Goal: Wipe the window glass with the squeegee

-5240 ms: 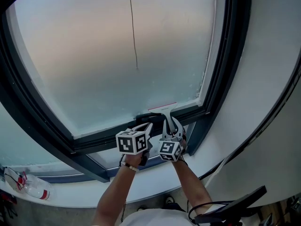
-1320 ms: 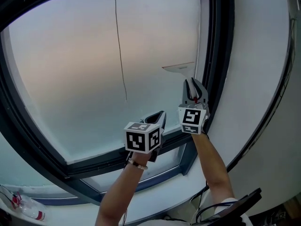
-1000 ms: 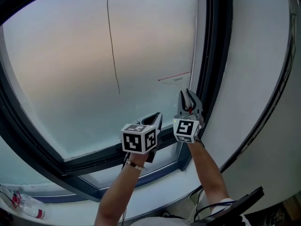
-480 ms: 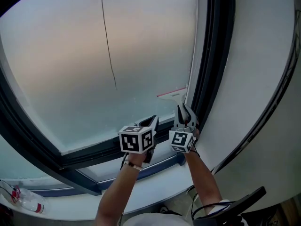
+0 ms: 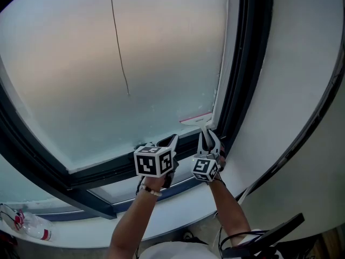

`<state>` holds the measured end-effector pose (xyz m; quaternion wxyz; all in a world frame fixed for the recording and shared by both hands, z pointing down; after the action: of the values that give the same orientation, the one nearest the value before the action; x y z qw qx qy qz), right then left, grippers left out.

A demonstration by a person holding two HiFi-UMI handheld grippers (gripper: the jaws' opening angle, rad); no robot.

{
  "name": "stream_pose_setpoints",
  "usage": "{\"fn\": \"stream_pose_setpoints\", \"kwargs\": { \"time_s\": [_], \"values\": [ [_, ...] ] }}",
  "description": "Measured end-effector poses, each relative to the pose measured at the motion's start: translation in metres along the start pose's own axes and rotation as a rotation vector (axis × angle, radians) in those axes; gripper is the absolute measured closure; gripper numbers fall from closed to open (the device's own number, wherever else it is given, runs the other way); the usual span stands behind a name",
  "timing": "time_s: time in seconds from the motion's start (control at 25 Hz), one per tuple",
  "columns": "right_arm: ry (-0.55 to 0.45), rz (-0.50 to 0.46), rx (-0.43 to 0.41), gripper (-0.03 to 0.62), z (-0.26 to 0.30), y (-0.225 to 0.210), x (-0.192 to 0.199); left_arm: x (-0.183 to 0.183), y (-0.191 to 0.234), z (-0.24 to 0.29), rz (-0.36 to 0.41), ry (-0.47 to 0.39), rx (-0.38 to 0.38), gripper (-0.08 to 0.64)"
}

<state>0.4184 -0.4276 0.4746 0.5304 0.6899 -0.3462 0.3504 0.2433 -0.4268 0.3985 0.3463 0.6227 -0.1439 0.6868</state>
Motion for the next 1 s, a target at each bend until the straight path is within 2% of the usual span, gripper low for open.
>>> {"fn": "stream_pose_setpoints", "kwargs": {
  "time_s": [0.32, 0.6, 0.76, 1.0],
  "values": [
    [0.084, -0.048, -0.028, 0.518, -0.010, 0.019, 0.035, 0.015, 0.002, -0.001, -0.007, 0.041, -0.002, 0.561],
    [0.079, -0.075, -0.031, 0.518, -0.010, 0.021, 0.035, 0.023, 0.005, 0.001, -0.003, 0.067, -0.006, 0.560],
    [0.005, -0.073, 0.007, 0.518, -0.006, 0.000, 0.006, 0.015, 0.001, 0.003, 0.025, 0.083, -0.002, 0.561],
    [-0.146, -0.090, 0.088, 0.518, 0.017, -0.053, -0.071, -0.031, -0.020, 0.005, 0.088, 0.005, 0.049, 0.561]
  ]
}}
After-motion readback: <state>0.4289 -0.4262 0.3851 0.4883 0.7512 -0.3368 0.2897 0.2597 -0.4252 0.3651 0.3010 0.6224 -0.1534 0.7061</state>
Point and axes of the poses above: the fingertips, and each gripper's own axes: z forward along the fingers, y to its left, x out of its underside, the point moved 8 cm from there along -z, backward along the fingers, and after that the axes turned 4 degrees about z, right-handed, at the moved point
